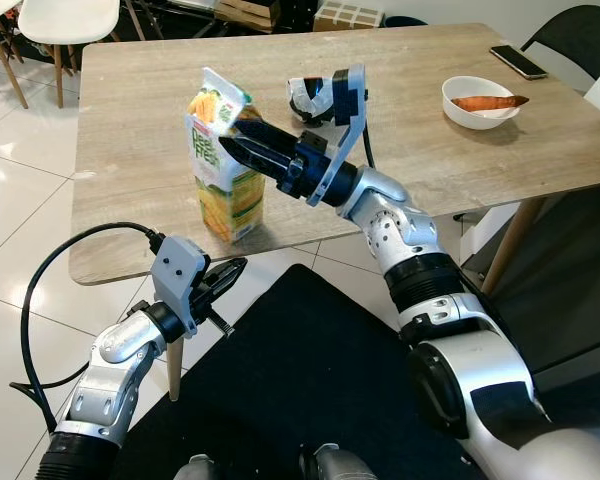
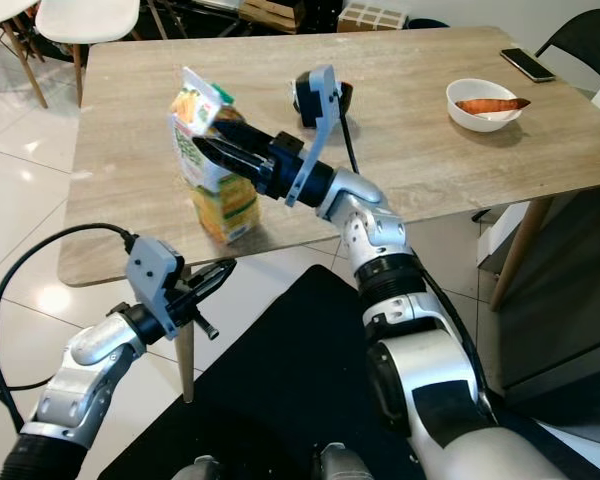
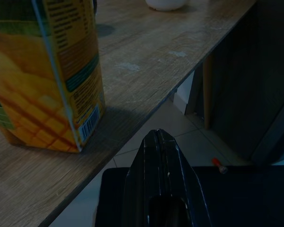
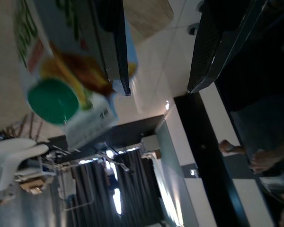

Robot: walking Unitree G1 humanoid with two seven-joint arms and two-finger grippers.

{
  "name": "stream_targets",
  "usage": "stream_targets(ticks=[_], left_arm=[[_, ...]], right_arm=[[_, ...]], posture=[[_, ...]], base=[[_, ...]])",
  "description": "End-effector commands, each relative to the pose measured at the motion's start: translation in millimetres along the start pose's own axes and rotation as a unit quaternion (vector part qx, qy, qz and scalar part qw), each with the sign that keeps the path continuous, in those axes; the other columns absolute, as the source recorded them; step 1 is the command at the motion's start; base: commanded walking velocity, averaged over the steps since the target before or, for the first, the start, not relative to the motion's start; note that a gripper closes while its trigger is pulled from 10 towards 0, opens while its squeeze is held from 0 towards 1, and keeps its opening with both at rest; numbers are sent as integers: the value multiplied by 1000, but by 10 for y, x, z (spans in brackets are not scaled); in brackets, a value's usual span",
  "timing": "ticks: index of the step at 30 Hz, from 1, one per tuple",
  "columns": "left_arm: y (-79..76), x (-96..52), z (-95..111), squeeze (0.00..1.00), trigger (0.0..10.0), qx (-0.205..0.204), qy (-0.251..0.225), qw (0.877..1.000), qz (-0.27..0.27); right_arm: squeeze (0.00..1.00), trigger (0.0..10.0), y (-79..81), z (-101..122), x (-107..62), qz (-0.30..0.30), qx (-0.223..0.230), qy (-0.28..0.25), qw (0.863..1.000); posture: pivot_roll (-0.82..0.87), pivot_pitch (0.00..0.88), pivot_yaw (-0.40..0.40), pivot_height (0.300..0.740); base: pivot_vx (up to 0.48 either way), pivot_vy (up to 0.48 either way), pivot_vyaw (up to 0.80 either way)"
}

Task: Restocking fridge

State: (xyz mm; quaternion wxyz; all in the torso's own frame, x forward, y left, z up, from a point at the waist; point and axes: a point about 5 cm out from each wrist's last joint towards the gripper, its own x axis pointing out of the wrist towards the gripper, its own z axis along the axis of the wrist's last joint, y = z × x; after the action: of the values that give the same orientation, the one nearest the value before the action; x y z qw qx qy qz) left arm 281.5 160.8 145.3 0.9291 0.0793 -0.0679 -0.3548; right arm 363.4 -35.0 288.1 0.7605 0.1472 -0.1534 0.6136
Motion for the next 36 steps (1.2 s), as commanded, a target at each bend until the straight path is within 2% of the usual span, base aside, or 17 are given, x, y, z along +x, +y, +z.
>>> stream_targets(ticks=[1, 7, 12, 17, 18, 20, 21, 23, 26, 27, 28, 30, 31, 32, 33, 35, 36], left_arm=[[-46, 15, -14, 0, 10000, -3, 5, 1000, -9], [-32, 9, -4, 0, 10000, -2, 3, 1000, -7], [-33, 6, -7, 0, 10000, -2, 5, 1000, -9], [-35, 8, -10, 0, 10000, -3, 6, 1000, -12], [-32, 14, -9, 0, 10000, -2, 5, 1000, -11], [-30, 19, -8, 0, 10000, -1, 5, 1000, -10], [-25, 24, -8, 0, 10000, 0, 5, 1000, -9], [-22, 28, -9, 0, 10000, 0, 4, 1000, -8], [-21, 38, -16, 0, 10000, -1, 6, 1000, -7], [-20, 38, -17, 0, 10000, -1, 6, 1000, -7], [-20, 38, -17, 0, 10000, -1, 6, 1000, -7], [-22, 37, -19, 0, 10000, -2, 7, 1000, -7], [-24, 35, -22, 0, 10000, -3, 8, 1000, -7], [-25, 33, -23, 0, 10000, -3, 8, 1000, -8], [-26, 32, -26, 0, 10000, -4, 9, 1000, -8], [-26, 32, -26, 0, 10000, -4, 9, 1000, -8], [-26, 31, -27, 0, 10000, -4, 9, 1000, -8]], right_arm=[[0, 10000, 15, 18, -3, 5, 8, -10, 1000], [0, 10000, 40, 145, 9, 11, 21, -39, 999], [0, 10000, 85, 395, -27, 36, 26, -80, 996], [0, 10000, 80, 507, -66, 30, 10, -92, 995], [0, 10000, 33, 531, -82, -5, -23, -84, 996], [0, 10000, 3, 549, -94, -30, -46, -79, 995], [0, 10000, -29, 518, -104, -60, -88, -55, 993], [0, 10000, -41, 484, -110, -76, -118, -37, 989], [0, 10000, -21, 419, -112, -88, -129, -21, 987], [259, 10000, -14, 403, -111, -92, -131, -14, 987], [259, 10000, -14, 403, -111, -92, -131, -14, 987], [824, 10000, 5, 373, -96, -98, -134, -1, 986], [757, 10000, 11, 357, -84, -109, -136, 4, 985], [757, 10000, 13, 348, -76, -117, -138, 6, 984], [161, 10000, 4, 334, -69, -135, -138, 9, 981], [161, 10000, 4, 334, -69, -135, -138, 9, 981], [0, 10000, -10, 317, -62, -155, -135, 8, 978]], posture=[[-69, 155, -53, 740], [-68, 144, -53, 740], [-71, 136, -48, 740], [-75, 137, -44, 740], [-77, 137, -43, 740], [-77, 137, -43, 740], [-81, 138, -40, 740], [-81, 138, -40, 740], [-83, 146, -38, 740], [-84, 147, -38, 740], [-84, 147, -38, 740], [-84, 150, -36, 740], [-84, 151, -36, 740], [-84, 151, -36, 740], [-84, 151, -36, 740], [-84, 151, -36, 740], [-84, 151, -36, 740]], base=[[0, 0, 0], [0, 0, 0], [0, 0, 0], [0, 0, 0], [0, 0, 0], [0, 0, 0], [0, 0, 0], [0, 0, 0], [0, 0, 0], [0, 0, 0], [0, 0, 0], [0, 0, 0], [0, 0, 0], [0, 0, 0], [0, 0, 0], [0, 0, 0], [0, 0, 0]])
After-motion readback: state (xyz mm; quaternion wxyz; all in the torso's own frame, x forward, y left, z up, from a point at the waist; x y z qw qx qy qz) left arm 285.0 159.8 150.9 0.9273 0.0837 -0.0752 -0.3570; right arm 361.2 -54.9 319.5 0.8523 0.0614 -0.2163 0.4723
